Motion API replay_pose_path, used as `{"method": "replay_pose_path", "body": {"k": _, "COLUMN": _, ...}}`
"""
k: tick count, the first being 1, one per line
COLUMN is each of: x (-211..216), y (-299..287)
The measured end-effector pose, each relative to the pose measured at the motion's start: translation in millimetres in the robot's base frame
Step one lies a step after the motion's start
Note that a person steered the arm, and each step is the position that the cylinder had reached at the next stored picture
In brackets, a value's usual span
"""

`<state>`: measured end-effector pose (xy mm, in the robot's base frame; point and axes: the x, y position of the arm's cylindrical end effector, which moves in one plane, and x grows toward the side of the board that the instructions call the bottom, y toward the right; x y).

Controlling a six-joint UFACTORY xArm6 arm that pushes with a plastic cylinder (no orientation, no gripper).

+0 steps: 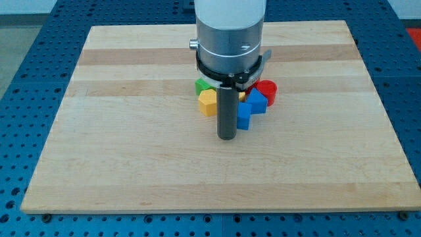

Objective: Separate the blue cube from blue triangle

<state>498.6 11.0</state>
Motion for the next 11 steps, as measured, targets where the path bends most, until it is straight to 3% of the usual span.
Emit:
{"method": "replay_pose_path", "body": {"k": 3, "x": -2.5, "y": -2.8}}
{"method": "replay_pose_path", "body": {"k": 6, "x": -34.8, "y": 8.6}}
{"method": "replay_pose_path", "body": {"k": 11, "x": -47.6, "y": 94.7}}
